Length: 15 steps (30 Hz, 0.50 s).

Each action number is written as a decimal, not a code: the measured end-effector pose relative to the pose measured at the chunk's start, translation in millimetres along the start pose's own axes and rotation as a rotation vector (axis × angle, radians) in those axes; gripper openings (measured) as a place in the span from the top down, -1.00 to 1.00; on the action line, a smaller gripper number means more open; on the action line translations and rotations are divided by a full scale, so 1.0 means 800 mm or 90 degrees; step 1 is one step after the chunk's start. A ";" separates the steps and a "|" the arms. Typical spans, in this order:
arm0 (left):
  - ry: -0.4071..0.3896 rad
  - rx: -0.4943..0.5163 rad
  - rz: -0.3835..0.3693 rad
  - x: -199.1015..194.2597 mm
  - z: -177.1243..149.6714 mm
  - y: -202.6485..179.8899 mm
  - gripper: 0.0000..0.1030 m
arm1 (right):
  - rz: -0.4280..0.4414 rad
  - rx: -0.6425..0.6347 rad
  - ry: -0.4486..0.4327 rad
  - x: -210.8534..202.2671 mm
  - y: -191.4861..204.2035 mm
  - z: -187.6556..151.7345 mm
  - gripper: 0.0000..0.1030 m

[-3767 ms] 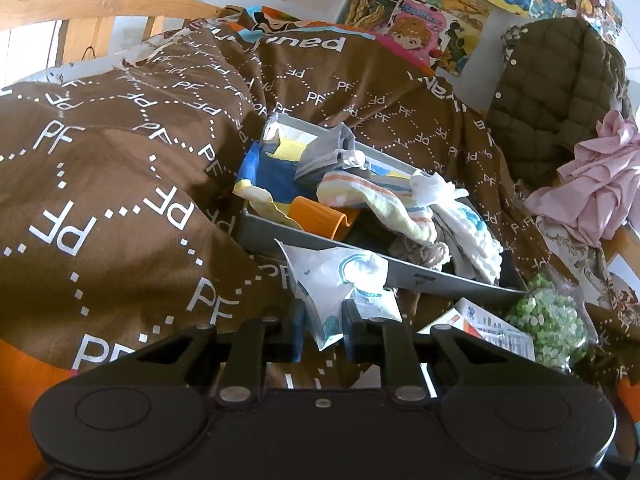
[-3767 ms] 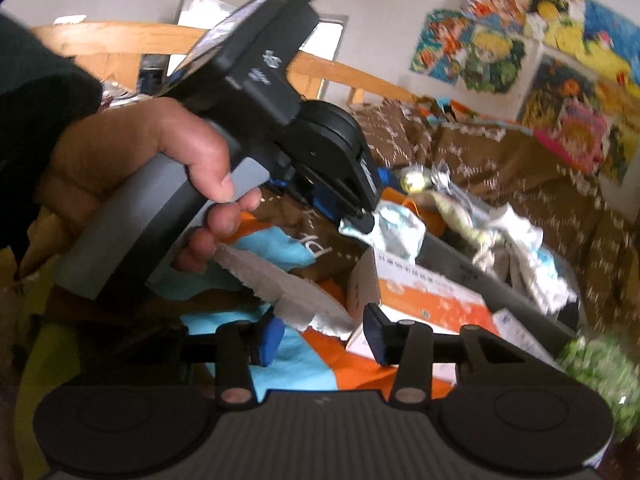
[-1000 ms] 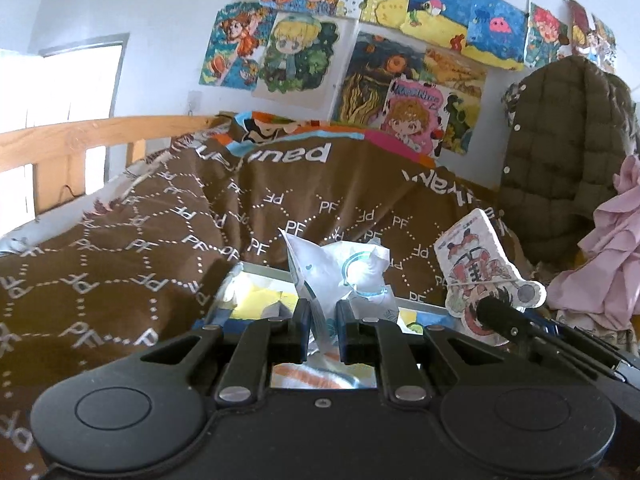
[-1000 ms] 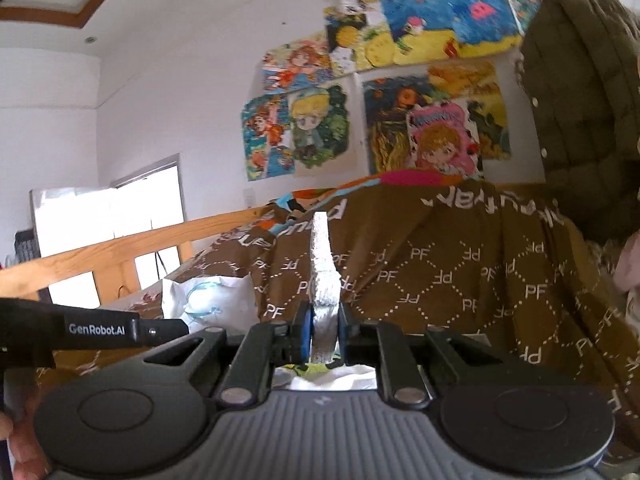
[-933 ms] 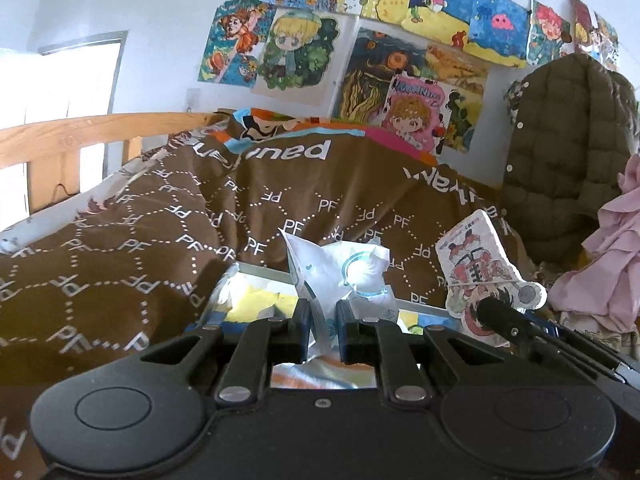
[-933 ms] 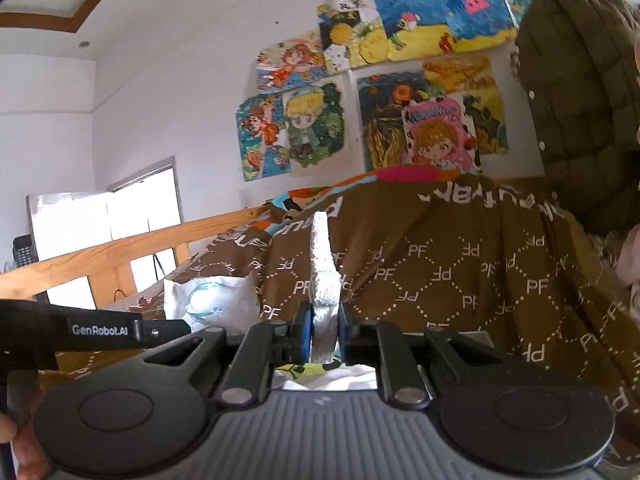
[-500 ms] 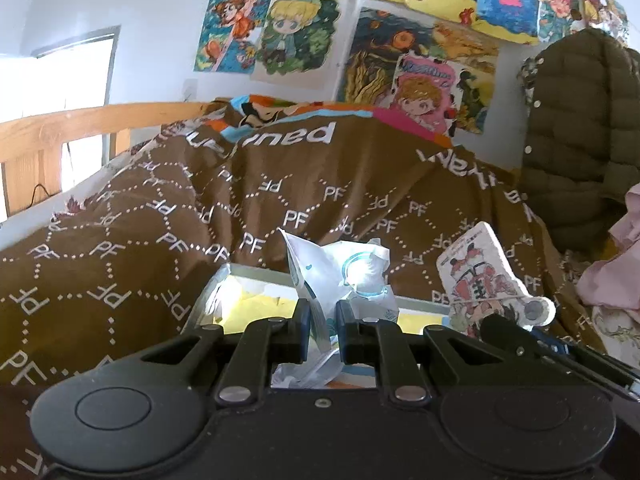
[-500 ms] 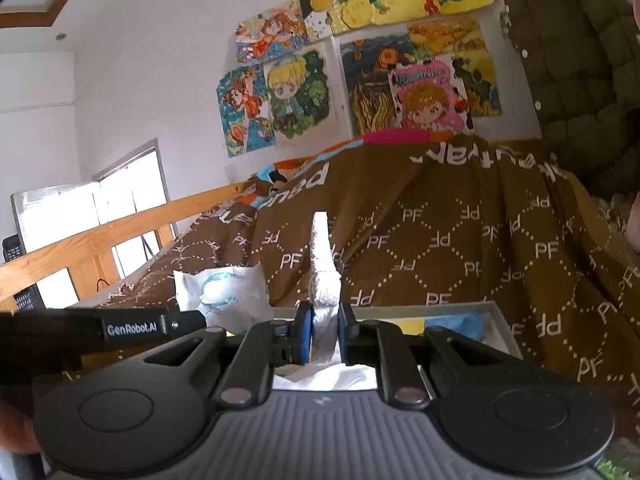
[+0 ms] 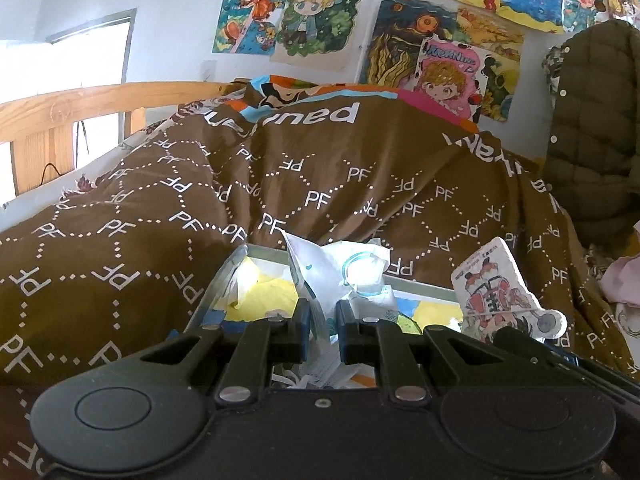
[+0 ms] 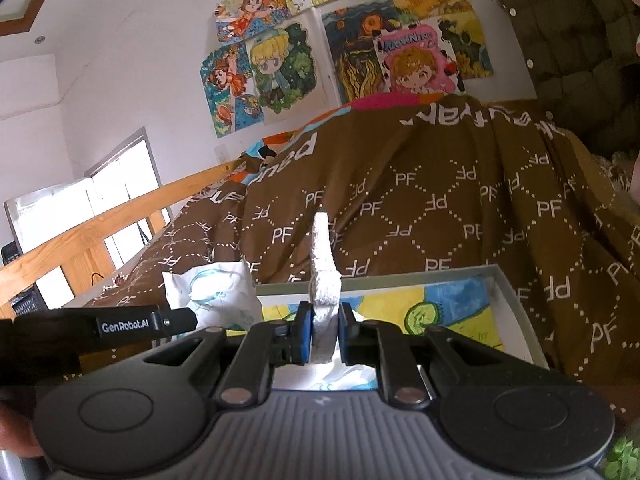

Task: Organize soft objects
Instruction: 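Carry the white cloth and mask packet over the tray and lower them, then open both grippers to release the items into the tray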

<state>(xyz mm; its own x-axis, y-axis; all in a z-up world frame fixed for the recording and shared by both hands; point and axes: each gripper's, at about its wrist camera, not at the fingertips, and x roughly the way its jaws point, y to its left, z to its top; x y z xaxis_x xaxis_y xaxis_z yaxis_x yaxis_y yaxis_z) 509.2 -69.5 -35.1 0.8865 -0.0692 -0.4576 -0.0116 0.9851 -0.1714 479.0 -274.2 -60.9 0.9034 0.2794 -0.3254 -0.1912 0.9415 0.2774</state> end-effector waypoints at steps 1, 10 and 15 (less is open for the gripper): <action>0.003 -0.002 0.001 0.001 -0.001 0.000 0.72 | 0.001 0.003 0.002 0.000 -0.001 0.000 0.71; 0.024 -0.007 0.003 0.009 -0.003 -0.003 0.67 | -0.001 0.016 0.020 0.005 -0.006 -0.002 0.71; 0.034 -0.004 0.004 0.009 -0.007 -0.004 0.60 | -0.006 0.010 0.036 0.010 -0.004 -0.002 0.60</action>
<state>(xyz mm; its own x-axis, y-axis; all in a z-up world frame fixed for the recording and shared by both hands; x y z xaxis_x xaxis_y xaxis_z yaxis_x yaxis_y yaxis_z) 513.2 -74.4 -43.2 0.8603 -0.0722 -0.5047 -0.0199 0.9844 -0.1748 485.9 -274.4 -66.0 0.8821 0.2806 -0.3784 -0.1757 0.9412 0.2885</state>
